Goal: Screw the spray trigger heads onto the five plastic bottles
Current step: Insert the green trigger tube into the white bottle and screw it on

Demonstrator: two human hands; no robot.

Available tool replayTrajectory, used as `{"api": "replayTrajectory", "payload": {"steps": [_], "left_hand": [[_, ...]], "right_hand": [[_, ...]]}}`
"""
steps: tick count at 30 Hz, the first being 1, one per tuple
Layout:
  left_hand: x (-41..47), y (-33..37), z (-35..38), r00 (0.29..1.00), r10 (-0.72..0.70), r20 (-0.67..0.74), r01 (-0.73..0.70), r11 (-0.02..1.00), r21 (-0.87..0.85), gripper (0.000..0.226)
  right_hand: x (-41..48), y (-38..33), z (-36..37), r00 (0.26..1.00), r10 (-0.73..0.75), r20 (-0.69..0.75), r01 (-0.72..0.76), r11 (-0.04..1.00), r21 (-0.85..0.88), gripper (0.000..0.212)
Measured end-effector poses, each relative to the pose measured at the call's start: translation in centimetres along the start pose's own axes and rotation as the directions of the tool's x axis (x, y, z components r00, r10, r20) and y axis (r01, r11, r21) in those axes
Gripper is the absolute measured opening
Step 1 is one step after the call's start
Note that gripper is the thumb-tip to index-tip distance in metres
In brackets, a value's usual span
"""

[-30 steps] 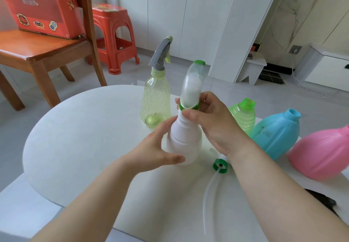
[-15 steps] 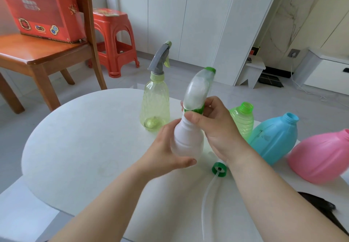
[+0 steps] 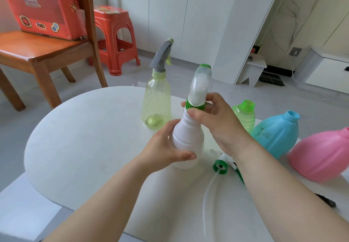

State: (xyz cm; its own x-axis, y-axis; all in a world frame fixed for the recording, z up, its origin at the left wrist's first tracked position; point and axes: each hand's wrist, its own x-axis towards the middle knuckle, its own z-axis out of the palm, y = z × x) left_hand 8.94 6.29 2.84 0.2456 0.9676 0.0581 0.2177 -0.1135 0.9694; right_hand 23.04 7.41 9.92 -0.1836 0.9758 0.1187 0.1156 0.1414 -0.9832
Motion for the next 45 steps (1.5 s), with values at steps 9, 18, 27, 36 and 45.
{"api": "replayTrajectory", "payload": {"steps": [9, 18, 27, 36, 45], "left_hand": [[0.1, -0.1, 0.2, 0.996, -0.072, 0.049, 0.070, 0.996, 0.047, 0.071], [-0.1, -0.1, 1.0, 0.994, -0.089, -0.058, 0.094, 0.993, 0.074, 0.062], [-0.3, -0.5, 1.3, 0.997, -0.048, -0.066, 0.048, 0.999, -0.003, 0.063], [-1.2, -1.0, 1.3, 0.997, -0.022, -0.078, 0.042, 0.963, 0.266, 0.107], [-1.6, -3.8, 0.7, 0.998, 0.021, -0.060, 0.029, 0.700, 0.714, 0.076]], "right_hand": [[1.1, -1.7, 0.8, 0.982, 0.036, 0.184, -0.010, 0.990, -0.143, 0.011], [1.0, -0.5, 3.4, 0.947, -0.027, -0.321, -0.047, 0.974, -0.220, 0.015], [1.1, -0.9, 3.7, 0.938, -0.019, -0.347, -0.080, 0.961, -0.267, 0.020], [0.8, -2.4, 0.5, 0.970, -0.035, -0.241, -0.069, 0.910, -0.408, 0.031], [6.2, -1.7, -0.7, 0.948, 0.032, -0.315, -0.158, 0.911, -0.382, 0.025]]}}
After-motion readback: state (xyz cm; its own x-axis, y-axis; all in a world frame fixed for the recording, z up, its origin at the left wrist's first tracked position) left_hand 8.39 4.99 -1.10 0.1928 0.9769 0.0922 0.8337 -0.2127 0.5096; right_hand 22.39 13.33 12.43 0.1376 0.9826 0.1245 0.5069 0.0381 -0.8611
